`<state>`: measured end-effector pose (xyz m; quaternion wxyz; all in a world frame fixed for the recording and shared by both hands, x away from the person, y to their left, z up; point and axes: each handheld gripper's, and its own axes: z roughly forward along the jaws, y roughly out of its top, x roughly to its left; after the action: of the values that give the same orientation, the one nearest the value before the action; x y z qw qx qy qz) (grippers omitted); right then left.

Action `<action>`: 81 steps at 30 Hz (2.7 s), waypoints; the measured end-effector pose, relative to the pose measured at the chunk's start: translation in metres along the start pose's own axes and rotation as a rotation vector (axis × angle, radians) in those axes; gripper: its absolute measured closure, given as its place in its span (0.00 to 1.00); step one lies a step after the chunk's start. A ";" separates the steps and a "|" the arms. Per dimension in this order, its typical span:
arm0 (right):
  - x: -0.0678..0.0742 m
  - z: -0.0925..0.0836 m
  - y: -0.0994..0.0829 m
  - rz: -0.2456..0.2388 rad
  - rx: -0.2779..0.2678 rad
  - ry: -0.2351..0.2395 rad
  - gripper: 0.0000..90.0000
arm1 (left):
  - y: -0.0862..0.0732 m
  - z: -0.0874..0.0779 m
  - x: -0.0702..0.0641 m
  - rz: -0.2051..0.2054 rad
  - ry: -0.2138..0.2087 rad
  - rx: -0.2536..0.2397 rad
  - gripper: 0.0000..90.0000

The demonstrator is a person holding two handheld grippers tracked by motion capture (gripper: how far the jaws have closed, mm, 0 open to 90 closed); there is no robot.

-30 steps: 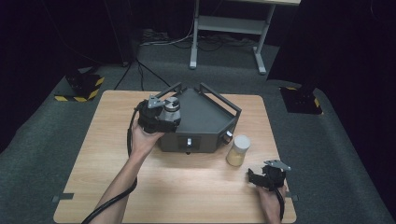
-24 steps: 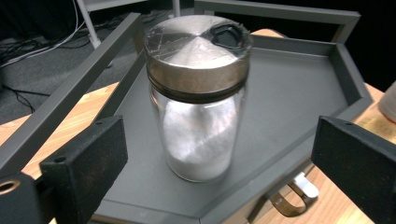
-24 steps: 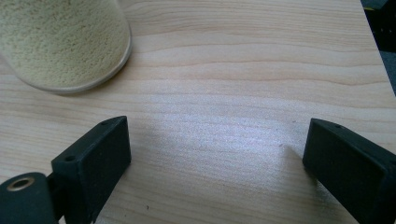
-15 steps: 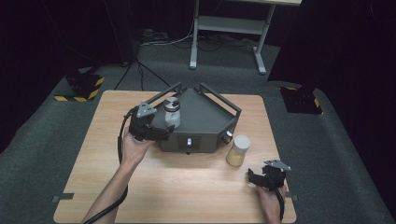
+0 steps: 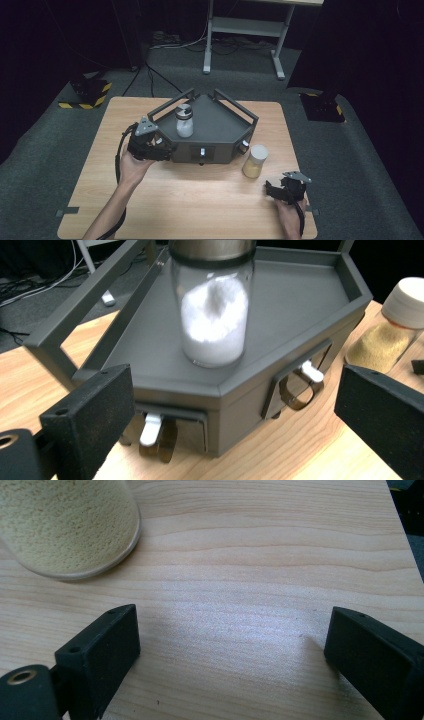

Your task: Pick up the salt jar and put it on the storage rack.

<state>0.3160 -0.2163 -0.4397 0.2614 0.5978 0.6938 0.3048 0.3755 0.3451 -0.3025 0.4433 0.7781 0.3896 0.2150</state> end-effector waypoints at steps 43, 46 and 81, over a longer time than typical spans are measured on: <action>0.000 0.000 0.000 0.000 0.000 0.000 0.08 | -0.083 0.012 -0.025 0.025 0.098 0.113 0.04; 0.000 0.000 0.000 0.000 0.000 0.000 0.08 | -0.092 0.020 -0.027 0.010 0.094 0.125 0.04; 0.000 0.000 0.000 0.000 0.000 0.000 0.08 | -0.127 0.053 -0.032 -0.033 0.088 0.192 0.05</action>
<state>0.3160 -0.2162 -0.4397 0.2614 0.5978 0.6938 0.3048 0.3399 0.3303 -0.4384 0.3528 0.8004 0.4401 0.2032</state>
